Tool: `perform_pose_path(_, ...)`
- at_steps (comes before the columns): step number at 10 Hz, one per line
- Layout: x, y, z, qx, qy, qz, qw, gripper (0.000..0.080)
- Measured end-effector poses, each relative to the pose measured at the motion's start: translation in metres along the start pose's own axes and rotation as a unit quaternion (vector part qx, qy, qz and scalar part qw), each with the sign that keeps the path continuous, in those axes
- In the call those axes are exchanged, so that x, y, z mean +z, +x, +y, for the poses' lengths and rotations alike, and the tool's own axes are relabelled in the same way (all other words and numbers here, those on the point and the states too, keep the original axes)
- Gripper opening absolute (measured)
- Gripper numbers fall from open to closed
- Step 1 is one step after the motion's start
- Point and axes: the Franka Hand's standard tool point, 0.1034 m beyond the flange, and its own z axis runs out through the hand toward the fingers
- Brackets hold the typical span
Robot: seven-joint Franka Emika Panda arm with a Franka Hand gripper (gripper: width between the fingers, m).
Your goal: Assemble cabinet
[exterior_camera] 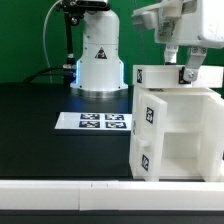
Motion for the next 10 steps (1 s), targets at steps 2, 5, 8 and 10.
perform_pose_path(2, 0.0002, 0.0, -0.0001, 0.068, 0.0, 0.0, 0.998, 0.0554)
perform_pose_path(5, 0.0005, -0.0009, 0.0014, 0.224, -0.014, 0.008, 0.974, 0.0554)
perform_pose_path(8, 0.0007, -0.0003, 0.0009, 0.455, -0.015, 0.023, 0.89, 0.0554)
perform_pose_path(10, 0.001, -0.0019, 0.0022, 0.547, 0.003, 0.031, 0.837, 0.0554)
